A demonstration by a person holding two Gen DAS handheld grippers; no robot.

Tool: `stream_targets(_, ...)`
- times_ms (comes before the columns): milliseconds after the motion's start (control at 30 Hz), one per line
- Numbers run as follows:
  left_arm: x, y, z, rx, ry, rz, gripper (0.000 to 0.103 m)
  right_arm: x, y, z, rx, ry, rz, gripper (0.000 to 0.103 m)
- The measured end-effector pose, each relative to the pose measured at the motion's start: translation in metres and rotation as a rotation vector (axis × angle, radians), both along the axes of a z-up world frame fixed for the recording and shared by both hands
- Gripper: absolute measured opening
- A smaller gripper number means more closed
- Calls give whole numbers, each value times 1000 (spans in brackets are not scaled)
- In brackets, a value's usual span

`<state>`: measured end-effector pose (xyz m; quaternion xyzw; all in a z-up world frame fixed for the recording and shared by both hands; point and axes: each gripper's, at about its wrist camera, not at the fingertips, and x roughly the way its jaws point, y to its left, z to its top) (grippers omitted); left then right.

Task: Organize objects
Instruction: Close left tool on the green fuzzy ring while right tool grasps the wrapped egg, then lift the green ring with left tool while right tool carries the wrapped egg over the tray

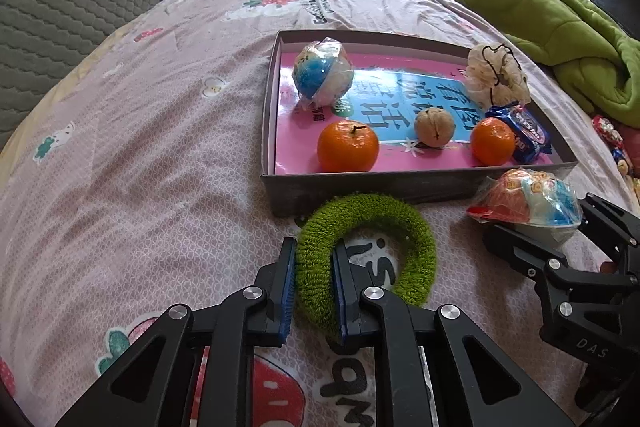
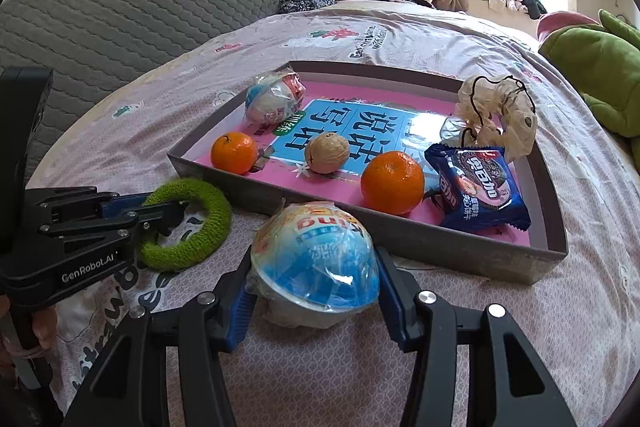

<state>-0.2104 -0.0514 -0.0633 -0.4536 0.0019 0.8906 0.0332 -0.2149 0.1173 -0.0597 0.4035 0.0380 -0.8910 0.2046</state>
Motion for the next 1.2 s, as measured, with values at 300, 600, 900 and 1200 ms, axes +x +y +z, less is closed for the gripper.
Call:
stream_targets(300,12,5,14,0,37,-3,17,5,3,9,-32,8,4,54)
stream_targets(600,26,10,30,-2,73,-4,15,11,7,21,-66,22,8,53)
stream_targets(900,37,18,56,-19,133,6,15,18,20,46,-122,67,-13,53)
stream_targets(1200,43,35,84,-46,193,-4,15,30,36,83,-159,160,-35,53)
